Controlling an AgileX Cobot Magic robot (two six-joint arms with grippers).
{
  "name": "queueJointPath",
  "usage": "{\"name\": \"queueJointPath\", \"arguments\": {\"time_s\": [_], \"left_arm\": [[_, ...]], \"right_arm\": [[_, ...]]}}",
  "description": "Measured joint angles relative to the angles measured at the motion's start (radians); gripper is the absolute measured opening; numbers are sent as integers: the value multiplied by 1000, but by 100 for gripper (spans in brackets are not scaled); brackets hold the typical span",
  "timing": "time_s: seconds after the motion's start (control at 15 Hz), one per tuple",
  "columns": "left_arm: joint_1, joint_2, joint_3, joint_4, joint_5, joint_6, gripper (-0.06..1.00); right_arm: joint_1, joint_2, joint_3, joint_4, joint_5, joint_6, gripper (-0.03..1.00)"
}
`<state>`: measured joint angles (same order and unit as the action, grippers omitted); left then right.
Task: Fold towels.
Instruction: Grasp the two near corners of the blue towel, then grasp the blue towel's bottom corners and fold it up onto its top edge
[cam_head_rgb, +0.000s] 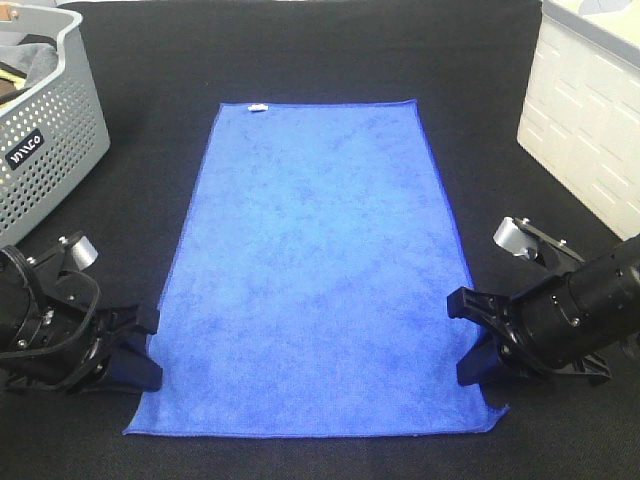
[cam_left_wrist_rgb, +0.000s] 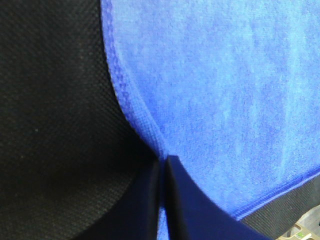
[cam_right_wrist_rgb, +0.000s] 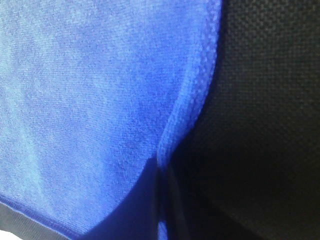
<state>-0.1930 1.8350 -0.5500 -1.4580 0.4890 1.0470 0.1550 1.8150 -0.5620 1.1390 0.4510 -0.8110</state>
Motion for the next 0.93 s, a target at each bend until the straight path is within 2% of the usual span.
{"name": "queueJointPath", "arguments": {"time_s": [0.2,0.33,0.47,0.73,0.93], "left_arm": [[0,-6,0,2,1,7,0],[0,-61,0,68,13,-35,0],[0,-129,0,182,37,-138,0],[0,-265,-1,475,149,-385,0],[0,-385,14,610,230,-517,0]], "right_arm": [[0,-8,2,-3,3,1,0],[0,-65,1,-42,28,41,0],[0,-127,3,-112,84,107,0],[0,-260,37,-237,193,256,0],[0,-370,138,-256,208,324,0]]}}
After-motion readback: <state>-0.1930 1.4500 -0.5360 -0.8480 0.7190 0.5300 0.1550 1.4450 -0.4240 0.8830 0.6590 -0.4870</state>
